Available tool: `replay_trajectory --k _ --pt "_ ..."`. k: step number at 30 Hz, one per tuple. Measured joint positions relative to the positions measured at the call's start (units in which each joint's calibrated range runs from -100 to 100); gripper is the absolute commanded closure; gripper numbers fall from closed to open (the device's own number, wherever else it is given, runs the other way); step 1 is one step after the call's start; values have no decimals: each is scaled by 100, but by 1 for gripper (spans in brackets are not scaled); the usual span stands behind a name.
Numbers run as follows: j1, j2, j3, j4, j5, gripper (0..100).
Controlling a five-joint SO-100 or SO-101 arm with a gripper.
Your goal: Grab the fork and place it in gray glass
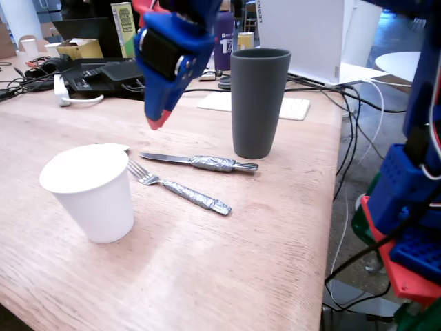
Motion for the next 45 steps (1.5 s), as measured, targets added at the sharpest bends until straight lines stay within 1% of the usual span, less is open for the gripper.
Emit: replay_trajectory --k 6,12,15,18,22,28,29,31,32,33,38,45 --pt "56 623 0 -803 39 100" --pt "188 778 207 -870 63 100" --pt "827 778 577 -886 112 100" --pt "874 778 613 -894 239 100" --pt "1165 778 613 -894 244 100" --pt "1137 778 613 -894 220 100" --pt "1137 778 613 -894 234 98" --pt "1127 778 613 -886 244 85" --pt "1127 778 613 -878 244 75" --pt "1127 778 613 -878 244 73" --pt "1127 778 613 -878 234 72" --pt "1127 1470 613 -878 244 72"
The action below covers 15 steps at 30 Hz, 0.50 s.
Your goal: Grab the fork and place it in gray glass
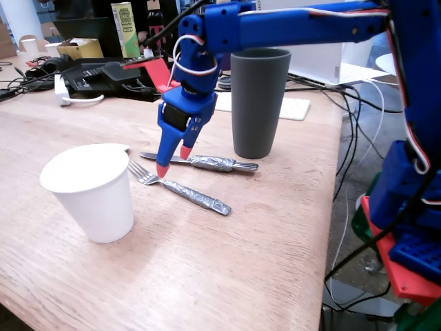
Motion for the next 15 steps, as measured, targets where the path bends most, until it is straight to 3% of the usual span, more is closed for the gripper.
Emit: replay_trajectory --k 15 --pt "-132 631 0 33 -10 74"
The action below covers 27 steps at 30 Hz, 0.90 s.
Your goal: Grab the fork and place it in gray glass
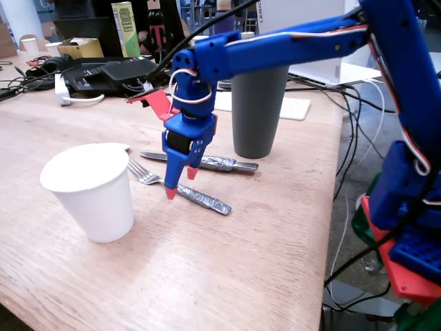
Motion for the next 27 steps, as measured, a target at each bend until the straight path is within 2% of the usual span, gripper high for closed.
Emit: replay_trajectory --k 1,5,19,24,27 --pt "0 61 -9 0 0 76" --pt "-9 86 0 124 5 100" --pt "-28 52 -9 149 15 100" --pt "-207 -1928 712 1110 15 100" --pt "-150 -3035 1271 1143 15 100"
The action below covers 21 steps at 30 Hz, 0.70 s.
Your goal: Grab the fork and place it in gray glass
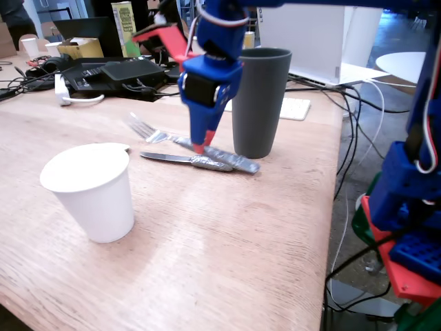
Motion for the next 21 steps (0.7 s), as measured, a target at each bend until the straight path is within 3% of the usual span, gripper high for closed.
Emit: replay_trajectory --k 10,16,21 --pt "113 -1669 216 50 15 100" --pt "-9 -2291 225 17 298 100" --pt "-9 -3199 1614 -1234 640 100"
